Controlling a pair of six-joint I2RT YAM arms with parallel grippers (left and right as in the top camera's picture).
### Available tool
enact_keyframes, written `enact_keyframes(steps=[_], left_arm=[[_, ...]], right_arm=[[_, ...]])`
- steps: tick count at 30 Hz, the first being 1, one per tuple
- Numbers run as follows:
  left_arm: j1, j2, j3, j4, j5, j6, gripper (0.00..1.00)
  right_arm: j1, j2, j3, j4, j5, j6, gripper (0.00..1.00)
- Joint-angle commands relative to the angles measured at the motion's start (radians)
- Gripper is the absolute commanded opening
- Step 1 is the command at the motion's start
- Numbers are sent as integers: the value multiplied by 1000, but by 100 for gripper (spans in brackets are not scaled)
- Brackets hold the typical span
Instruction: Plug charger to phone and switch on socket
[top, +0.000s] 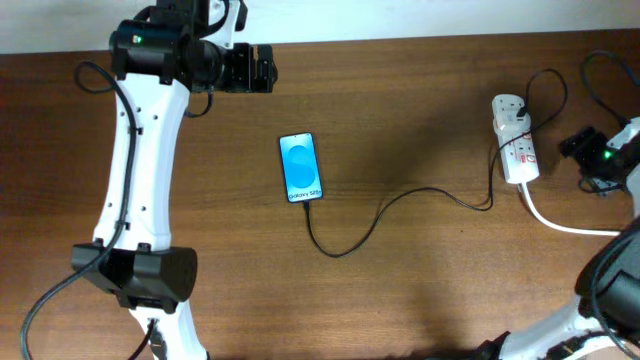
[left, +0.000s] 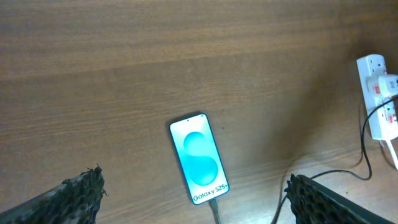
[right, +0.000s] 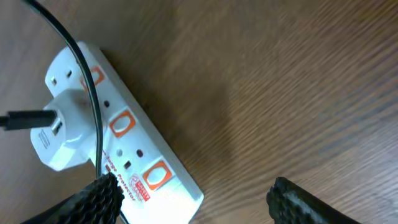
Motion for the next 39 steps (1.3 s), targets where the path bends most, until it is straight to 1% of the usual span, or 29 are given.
enact_keyframes(steps=[1,3,5,8,10,14,18,23,25,27,32,34,39], left_arm=[[-1,-7,8,2,4,6,99],[-1,-7,8,2,4,6,99],[-1,-7,8,2,4,6,99],[-1,-7,8,2,4,6,100],[-1,-7,8,2,4,6,100],[-1,-7,8,2,4,6,100],[-1,-7,8,2,4,6,99],[-1,-7,8,2,4,6,100],[-1,-7,8,2,4,6,99],[-1,-7,8,2,4,6,99],[-1,-7,8,2,4,6,99],[-1,-7,8,2,4,6,99],[-1,-7,8,2,4,6,99]], right_arm=[[27,16,14,93,27,-10,80],[39,21,14,143,44,-10,81],[45,44,14,150,85,-11,81],[51,92,14,176,85,-14,80],[78,94,14,214,90,-14,80],[155,95,14,223,220,-14,80],[155,100,14,197,220,-7,81],[156,187,14,203,212,-6,81],[156,189,14,220,209,-6,81],[156,189,14,241,155,-7,81],[157,189,14,227,147,-11,80],[171,189,14,227,133,-58,80],[191,190,14,229,144,-63,80]])
